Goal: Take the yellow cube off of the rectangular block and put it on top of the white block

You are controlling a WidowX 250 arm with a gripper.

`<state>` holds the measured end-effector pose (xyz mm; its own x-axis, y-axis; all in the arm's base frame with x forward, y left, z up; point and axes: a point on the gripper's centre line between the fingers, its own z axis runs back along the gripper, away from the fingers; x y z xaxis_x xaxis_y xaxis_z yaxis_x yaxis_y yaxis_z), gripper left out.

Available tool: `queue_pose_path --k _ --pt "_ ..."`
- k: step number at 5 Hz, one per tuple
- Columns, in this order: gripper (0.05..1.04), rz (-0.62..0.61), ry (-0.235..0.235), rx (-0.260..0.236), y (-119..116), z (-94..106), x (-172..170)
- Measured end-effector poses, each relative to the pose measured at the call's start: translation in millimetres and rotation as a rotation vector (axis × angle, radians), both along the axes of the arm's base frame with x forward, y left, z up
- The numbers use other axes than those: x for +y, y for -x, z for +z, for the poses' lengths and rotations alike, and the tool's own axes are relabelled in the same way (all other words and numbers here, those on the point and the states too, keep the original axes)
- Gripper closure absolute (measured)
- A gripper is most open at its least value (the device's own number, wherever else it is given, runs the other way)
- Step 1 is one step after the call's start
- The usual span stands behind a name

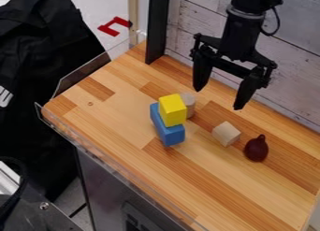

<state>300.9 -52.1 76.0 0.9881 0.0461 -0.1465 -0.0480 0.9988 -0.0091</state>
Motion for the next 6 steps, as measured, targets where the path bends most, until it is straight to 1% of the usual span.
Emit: queue_pose_path --k 1,2,3,4,5,6 --pt "0.084 -0.001 -0.006 0.038 4.2 -10.8 0.2" --pt "0.084 0.003 0.016 0.032 8.8 -18.1 3.0" --pt "0.084 0.016 0.018 -0.016 4.2 -8.4 8.3" --pt "0.084 0.012 0.004 -0.036 6.5 -3.6 11.7" --pt "0.084 0.012 -0.004 -0.082 4.2 8.7 18.8" --pt "0.084 -0.031 -0.011 -0.036 16.9 3.2 36.6"
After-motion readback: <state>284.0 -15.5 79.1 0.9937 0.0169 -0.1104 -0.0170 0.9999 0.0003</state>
